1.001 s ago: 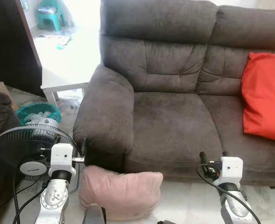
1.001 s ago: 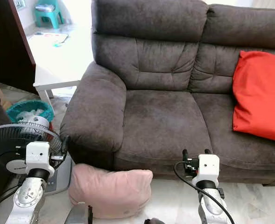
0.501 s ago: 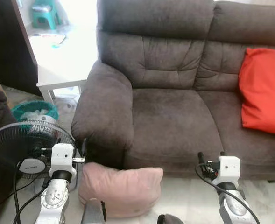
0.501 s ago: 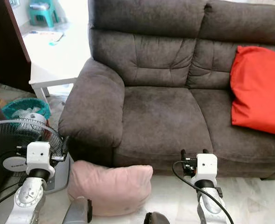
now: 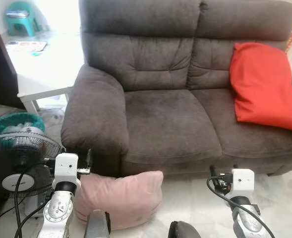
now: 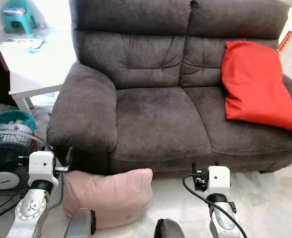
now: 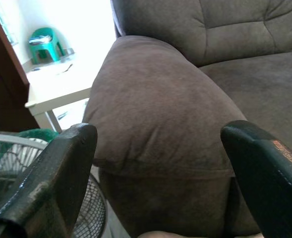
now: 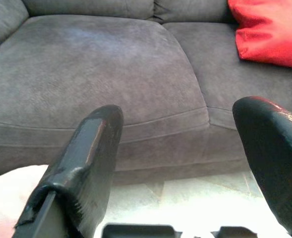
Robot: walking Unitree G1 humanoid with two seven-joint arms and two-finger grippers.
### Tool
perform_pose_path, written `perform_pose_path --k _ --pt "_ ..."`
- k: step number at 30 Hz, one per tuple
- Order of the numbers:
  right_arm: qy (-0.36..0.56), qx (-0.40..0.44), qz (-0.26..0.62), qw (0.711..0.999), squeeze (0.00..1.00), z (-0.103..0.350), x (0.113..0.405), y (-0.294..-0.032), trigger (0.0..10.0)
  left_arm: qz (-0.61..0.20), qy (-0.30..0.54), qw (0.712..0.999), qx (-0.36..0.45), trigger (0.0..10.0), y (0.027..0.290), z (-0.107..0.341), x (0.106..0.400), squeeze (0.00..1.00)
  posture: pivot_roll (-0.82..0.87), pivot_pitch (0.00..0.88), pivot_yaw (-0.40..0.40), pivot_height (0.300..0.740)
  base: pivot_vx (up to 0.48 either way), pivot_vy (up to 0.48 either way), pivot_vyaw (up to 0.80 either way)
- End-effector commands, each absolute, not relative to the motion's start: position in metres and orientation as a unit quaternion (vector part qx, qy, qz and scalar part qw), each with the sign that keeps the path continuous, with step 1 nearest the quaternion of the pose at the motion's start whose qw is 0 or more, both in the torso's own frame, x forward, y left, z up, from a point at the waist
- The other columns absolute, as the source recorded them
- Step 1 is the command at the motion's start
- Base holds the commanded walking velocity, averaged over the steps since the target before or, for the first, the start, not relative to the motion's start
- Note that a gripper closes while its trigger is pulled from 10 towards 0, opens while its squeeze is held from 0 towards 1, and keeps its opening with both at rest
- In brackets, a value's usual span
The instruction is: Move the pillow to the sofa from floor
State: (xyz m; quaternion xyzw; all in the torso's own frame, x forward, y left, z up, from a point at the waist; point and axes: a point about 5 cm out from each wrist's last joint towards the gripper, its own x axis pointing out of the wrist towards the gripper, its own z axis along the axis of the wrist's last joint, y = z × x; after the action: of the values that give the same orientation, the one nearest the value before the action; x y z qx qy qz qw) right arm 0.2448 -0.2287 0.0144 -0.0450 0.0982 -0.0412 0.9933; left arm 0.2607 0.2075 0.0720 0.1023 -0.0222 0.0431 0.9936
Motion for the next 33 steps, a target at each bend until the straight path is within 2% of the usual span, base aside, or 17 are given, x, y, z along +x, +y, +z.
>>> perform_pose_path --k 1,8,20,33 --pt "0.096 -0.049 -0.043 0.993 0.0 0.0165 0.248 -0.2314 10.0 0.042 -0.019 0.994 0.099 10.0 0.2057 0.0721 0.2635 0.0 0.17 0.0 -0.101 0.603 0.0 0.0 0.0" --pt "0.1 -0.049 -0.042 0.993 0.0 0.016 0.2492 -0.2312 10.0 0.042 -0.02 0.994 0.098 10.0 0.2054 0.0726 0.2648 0.0 0.17 0.0 -0.101 0.603 0.0 0.0 0.0" --pt "0.102 -0.051 -0.035 0.993 0.0 0.015 0.25 -0.229 10.0 0.043 -0.02 0.994 0.1 10.0 0.2059 0.0723 0.264 0.0 0.17 0.0 -0.103 0.525 0.0 0.0 0.0" --pt "0.104 -0.053 -0.024 0.993 0.0 0.0141 0.2489 -0.2301 10.0 0.048 0.0 0.994 0.096 10.0 0.2082 0.0647 0.2621 0.0 0.17 0.0 -0.109 0.525 0.0 0.0 0.0"
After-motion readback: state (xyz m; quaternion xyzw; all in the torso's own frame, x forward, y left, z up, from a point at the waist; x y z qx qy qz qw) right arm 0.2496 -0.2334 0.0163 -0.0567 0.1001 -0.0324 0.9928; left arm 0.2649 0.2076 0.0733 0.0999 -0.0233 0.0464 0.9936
